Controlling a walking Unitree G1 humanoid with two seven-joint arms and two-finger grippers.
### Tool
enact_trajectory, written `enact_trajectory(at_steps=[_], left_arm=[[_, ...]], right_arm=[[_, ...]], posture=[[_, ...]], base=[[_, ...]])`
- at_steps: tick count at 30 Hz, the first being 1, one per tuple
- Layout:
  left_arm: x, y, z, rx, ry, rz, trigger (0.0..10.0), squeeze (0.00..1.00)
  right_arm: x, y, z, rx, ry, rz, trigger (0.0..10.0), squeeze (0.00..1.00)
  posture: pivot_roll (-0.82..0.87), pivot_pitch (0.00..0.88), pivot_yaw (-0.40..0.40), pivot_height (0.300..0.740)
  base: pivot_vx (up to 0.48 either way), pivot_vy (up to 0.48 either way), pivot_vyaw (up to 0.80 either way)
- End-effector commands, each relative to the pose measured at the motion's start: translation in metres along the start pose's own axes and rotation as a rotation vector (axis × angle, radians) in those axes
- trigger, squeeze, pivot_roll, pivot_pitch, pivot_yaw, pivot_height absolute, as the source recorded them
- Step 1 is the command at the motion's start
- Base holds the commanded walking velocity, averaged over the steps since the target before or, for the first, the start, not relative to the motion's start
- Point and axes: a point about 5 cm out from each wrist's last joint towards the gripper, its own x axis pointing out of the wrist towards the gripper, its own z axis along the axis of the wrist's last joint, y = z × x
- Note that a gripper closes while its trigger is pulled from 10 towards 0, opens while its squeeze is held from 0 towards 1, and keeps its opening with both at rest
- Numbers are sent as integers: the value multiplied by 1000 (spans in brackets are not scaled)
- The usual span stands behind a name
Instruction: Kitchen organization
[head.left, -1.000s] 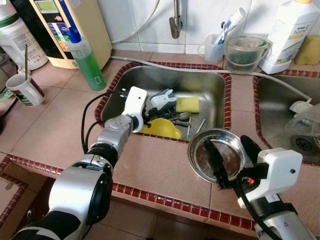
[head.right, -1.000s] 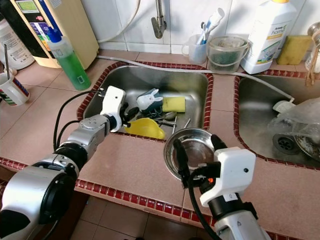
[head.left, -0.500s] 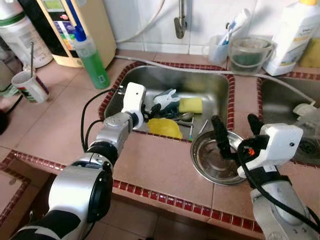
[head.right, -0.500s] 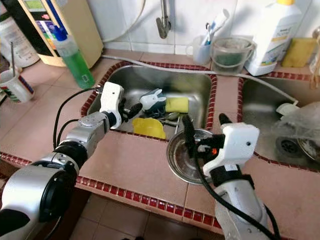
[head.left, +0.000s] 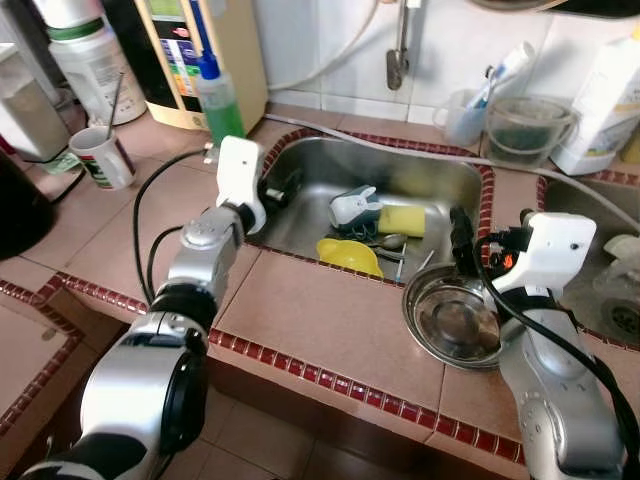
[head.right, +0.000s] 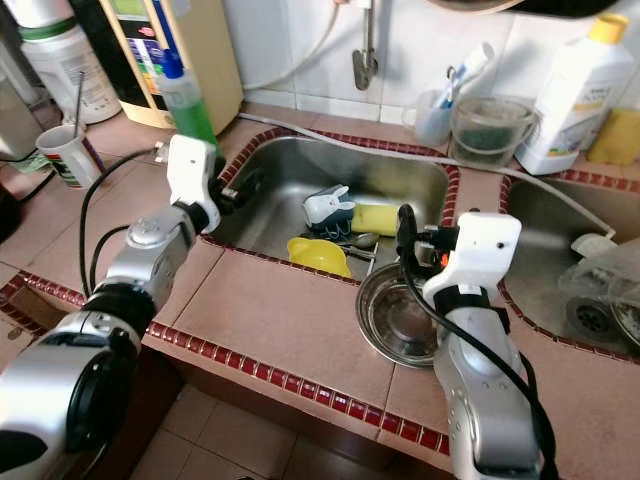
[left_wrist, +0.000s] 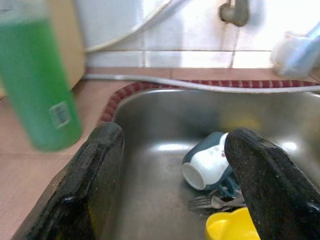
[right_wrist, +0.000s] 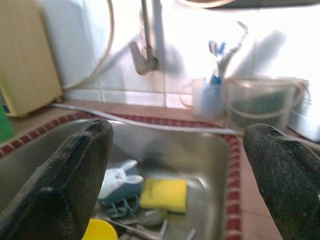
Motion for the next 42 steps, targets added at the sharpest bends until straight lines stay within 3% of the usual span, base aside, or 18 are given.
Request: enact_trajectory(at_steps=[1, 8, 9, 13, 17, 21, 25, 28, 31, 32, 42], left_arm=[[-2, 5, 7, -11, -47, 25, 10000, 0], [-20, -3, -2, -20, -111, 31, 10000, 0], [-29, -7, -7, -35, -133, 30, 10000, 0], [-47, -12, -9, -42, -174, 52, 10000, 0], [-56, -13, -8, -21, -205, 60, 10000, 0], [-68, -12, -11, -57, -220, 88, 10000, 0], [-74, -11, -18, -78, -188, 114, 10000, 0], [-79, -12, -18, -22, -200, 101, 10000, 0], [-83, -12, -16, -27, -227, 94, 10000, 0], [-84, -13, -19, 12, -209, 88, 10000, 0], [-87, -20, -27, 75, -185, 78, 10000, 0]], right_arm=[[3, 4, -2, 15, -6, 15, 10000, 0], [6, 13, -7, 40, -10, 57, 10000, 0], [4, 16, -12, -59, -30, 54, 10000, 0], [-2, 20, -20, 4, -42, 69, 10000, 0], [-5, 22, -24, 15, -56, 72, 10000, 0], [-9, 22, -28, 14, -81, 58, 10000, 0], [-11, 22, -34, 0, -95, 64, 10000, 0], [-12, 22, -36, -12, -100, 73, 10000, 0], [-12, 20, -39, -12, -101, 71, 10000, 0], [-12, 20, -42, -14, -97, 70, 10000, 0], [-10, 24, -50, -19, -81, 99, 10000, 0]], posture=[[-90, 0, 73, 740], [-80, 0, 59, 740], [-77, 0, 54, 740], [-69, 0, 51, 740], [-70, 0, 57, 740], [-68, 0, 60, 740], [-63, 0, 60, 740], [-58, 0, 56, 740], [-51, 0, 49, 740], [-42, 0, 40, 740], [-21, 0, 16, 740]], base=[[0, 0, 0], [0, 0, 0], [0, 0, 0], [0, 0, 0], [0, 0, 0], [0, 0, 0], [0, 0, 0], [0, 0, 0], [0, 0, 0], [0, 0, 0], [0, 0, 0]])
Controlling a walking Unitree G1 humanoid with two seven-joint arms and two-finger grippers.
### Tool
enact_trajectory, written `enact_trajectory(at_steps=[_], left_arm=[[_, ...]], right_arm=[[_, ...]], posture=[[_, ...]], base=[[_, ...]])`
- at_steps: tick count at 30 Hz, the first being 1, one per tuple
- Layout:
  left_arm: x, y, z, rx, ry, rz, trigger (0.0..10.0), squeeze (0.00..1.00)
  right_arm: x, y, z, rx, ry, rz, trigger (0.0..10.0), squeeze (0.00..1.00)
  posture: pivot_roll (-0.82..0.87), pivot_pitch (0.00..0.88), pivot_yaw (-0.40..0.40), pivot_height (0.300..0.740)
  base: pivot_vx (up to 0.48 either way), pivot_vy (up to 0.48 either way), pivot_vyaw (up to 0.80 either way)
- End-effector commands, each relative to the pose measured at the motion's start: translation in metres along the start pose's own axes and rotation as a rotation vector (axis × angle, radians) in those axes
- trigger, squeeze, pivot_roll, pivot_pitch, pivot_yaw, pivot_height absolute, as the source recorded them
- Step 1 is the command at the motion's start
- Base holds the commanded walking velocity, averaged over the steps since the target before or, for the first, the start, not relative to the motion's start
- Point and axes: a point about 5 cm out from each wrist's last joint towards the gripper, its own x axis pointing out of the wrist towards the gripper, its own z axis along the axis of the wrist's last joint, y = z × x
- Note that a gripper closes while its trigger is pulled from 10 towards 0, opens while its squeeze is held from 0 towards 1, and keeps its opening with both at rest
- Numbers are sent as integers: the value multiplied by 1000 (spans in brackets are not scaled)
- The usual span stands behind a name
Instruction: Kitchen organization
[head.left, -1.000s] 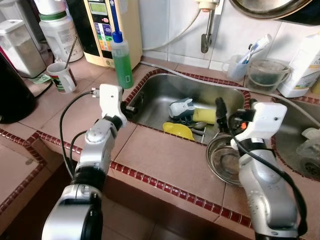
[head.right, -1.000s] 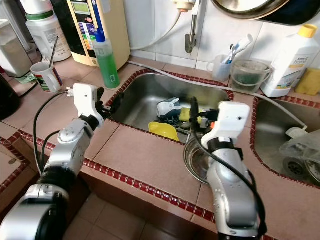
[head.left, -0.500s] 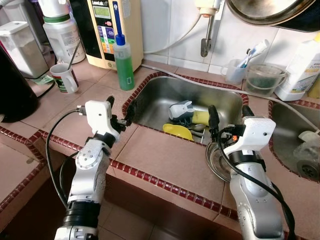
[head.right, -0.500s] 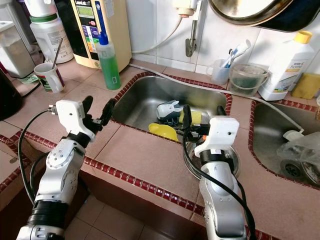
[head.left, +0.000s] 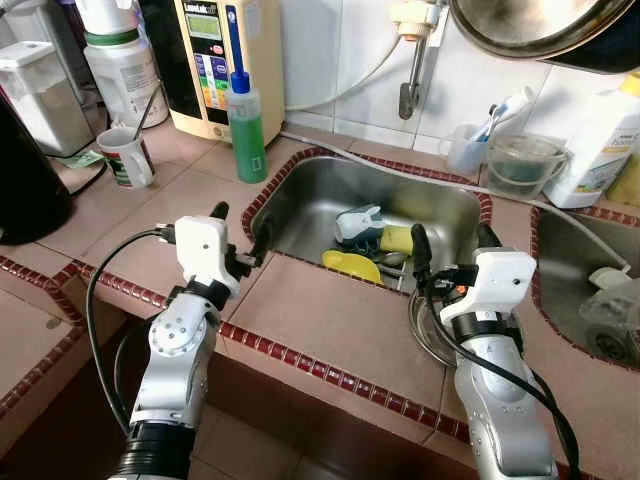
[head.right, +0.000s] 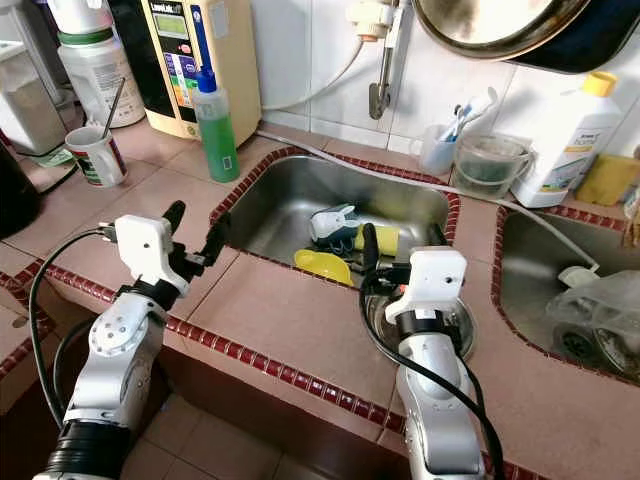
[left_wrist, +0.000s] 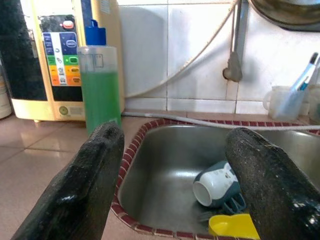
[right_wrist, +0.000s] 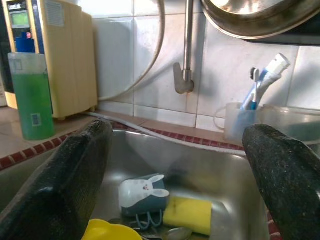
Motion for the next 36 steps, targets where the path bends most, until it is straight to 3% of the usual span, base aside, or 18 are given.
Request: enact_trajectory(at_steps=[1, 11, 25, 36], left_arm=[[-3, 0, 0, 30, 1, 4, 10000, 0], [-5, -7, -3, 29, 9, -6, 10000, 0], [-1, -4, -2, 59, 22, -26, 10000, 0], [-4, -5, -4, 21, 24, -25, 10000, 0]], right_arm=[[1, 2, 0, -2, -5, 13, 10000, 0], [1, 4, -2, -7, 0, 27, 10000, 0], [-3, 0, -5, -12, 9, 9, 10000, 0], [-5, 0, -7, -19, 20, 16, 10000, 0]], posture=[[-17, 0, 13, 740], [-18, 0, 8, 740], [-17, 0, 12, 740], [-12, 0, 3, 740]], base=[[0, 0, 0], [0, 0, 0], [0, 0, 0], [0, 0, 0]])
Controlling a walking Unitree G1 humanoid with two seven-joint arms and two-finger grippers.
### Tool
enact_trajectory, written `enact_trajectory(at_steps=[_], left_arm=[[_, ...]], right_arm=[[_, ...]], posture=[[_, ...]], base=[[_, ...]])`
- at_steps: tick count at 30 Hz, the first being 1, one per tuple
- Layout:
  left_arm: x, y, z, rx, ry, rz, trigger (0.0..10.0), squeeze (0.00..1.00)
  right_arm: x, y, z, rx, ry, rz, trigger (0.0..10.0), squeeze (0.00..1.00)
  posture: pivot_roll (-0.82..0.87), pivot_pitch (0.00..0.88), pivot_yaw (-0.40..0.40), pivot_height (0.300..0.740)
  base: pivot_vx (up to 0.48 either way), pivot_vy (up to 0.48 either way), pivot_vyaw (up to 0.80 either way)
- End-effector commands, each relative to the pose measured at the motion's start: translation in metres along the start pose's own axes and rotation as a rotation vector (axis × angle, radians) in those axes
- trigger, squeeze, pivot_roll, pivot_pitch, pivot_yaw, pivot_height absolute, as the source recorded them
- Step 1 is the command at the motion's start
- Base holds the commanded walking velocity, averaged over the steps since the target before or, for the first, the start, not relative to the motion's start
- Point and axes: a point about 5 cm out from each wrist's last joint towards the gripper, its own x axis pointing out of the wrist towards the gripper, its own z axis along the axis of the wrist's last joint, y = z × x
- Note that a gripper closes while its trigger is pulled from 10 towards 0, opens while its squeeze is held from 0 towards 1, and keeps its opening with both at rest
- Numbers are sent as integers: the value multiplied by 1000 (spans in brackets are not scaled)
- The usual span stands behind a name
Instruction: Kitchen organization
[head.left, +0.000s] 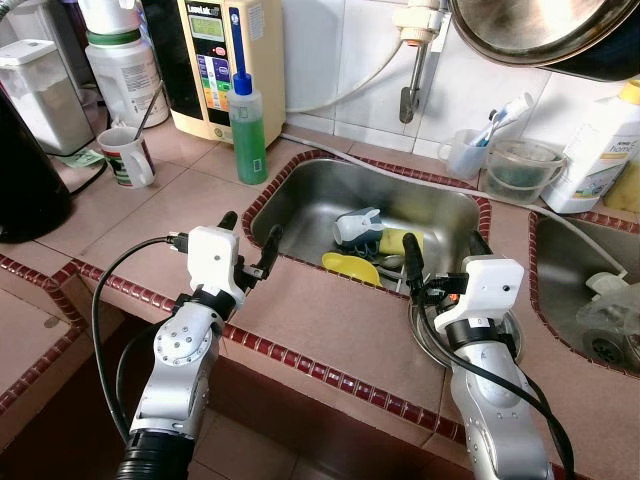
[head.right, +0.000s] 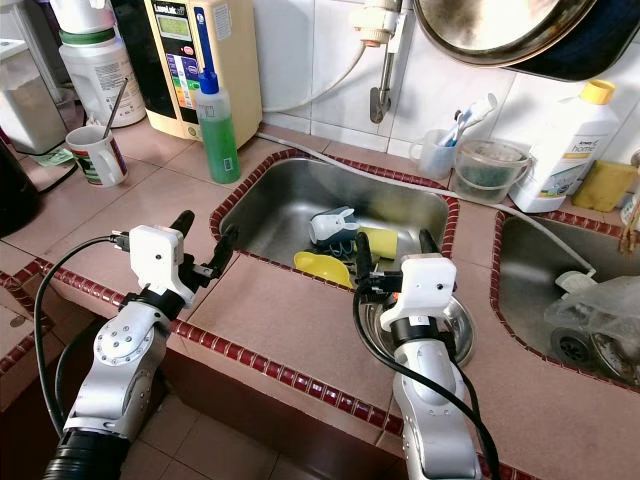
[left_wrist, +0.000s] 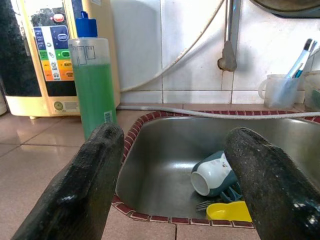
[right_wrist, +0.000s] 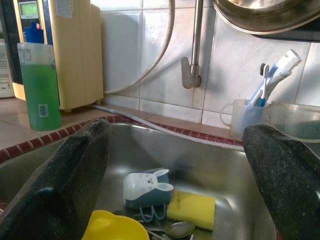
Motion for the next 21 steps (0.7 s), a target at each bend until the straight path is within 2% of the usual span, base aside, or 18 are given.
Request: enact_trajectory(at_steps=[1, 21], left_arm=[[-1, -1, 0, -13, 5, -3, 10000, 0], [-3, -3, 0, -13, 5, -18, 10000, 0]], right_arm=[[0, -3, -1, -13, 3, 1, 10000, 0], [-2, -4, -3, -23, 19, -5, 10000, 0]], posture=[[-12, 0, 3, 740], [-13, 0, 0, 740]], base=[[0, 0, 0], [0, 0, 0]])
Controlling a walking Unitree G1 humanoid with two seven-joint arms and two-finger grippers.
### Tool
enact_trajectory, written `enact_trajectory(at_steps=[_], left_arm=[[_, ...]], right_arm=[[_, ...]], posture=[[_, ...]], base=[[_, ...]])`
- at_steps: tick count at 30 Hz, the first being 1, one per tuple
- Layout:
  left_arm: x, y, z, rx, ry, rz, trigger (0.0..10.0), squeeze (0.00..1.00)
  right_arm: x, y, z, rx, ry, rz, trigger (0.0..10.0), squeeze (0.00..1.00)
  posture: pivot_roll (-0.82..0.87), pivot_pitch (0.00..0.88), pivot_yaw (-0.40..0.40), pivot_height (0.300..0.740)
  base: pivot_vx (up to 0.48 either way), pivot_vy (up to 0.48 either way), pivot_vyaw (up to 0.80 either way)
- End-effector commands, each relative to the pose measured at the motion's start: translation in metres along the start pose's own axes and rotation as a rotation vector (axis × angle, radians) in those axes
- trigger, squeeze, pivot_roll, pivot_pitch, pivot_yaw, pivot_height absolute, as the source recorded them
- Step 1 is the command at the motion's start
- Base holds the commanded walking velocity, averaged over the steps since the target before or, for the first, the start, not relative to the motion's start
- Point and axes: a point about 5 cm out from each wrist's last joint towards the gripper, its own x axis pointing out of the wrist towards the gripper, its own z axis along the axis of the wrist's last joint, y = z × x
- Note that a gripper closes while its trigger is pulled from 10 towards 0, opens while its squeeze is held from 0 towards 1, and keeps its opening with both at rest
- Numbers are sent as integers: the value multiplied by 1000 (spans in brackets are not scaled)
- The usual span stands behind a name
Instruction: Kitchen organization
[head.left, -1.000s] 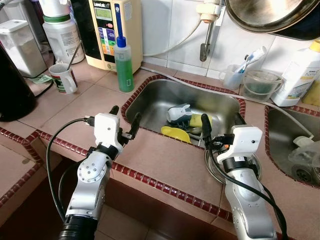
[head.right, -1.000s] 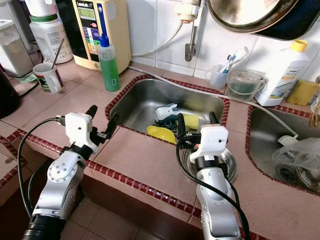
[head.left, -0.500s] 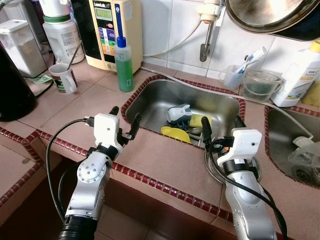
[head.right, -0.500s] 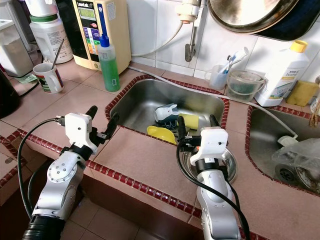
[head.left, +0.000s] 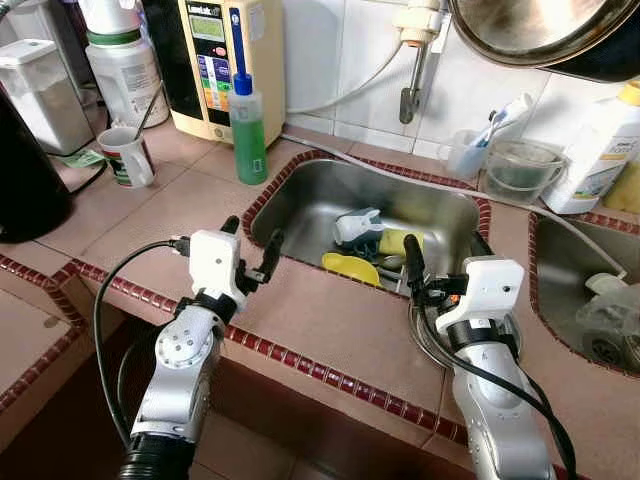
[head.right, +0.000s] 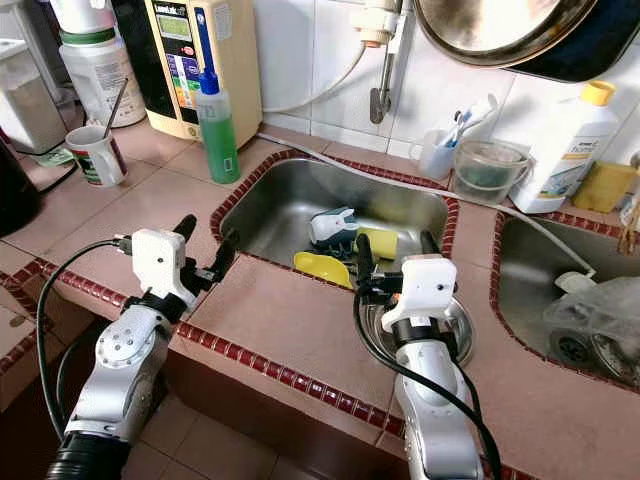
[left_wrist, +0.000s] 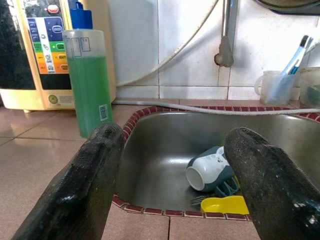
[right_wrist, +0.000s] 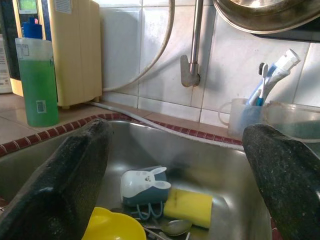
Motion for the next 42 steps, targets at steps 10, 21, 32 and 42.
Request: enact_trajectory(at_steps=[10, 21, 32, 42], left_arm=[[-1, 1, 5, 23, -13, -13, 10000, 0], [0, 1, 6, 16, -12, -14, 10000, 0], [1, 2, 5, -14, -2, -5, 10000, 0], [2, -1, 7, -33, -13, -21, 10000, 0]], right_arm=[[-1, -3, -3, -9, 19, -9, 10000, 0], [-1, -5, -6, -18, 44, -23, 10000, 0], [1, -5, -5, -10, 47, -24, 10000, 0], [2, -5, -5, -12, 46, -24, 10000, 0]], posture=[[-9, 0, 1, 740], [-11, 0, 1, 740], [-12, 0, 1, 740], [-11, 0, 2, 740]], base=[[0, 0, 0], [0, 0, 0], [0, 0, -728], [0, 0, -761]])
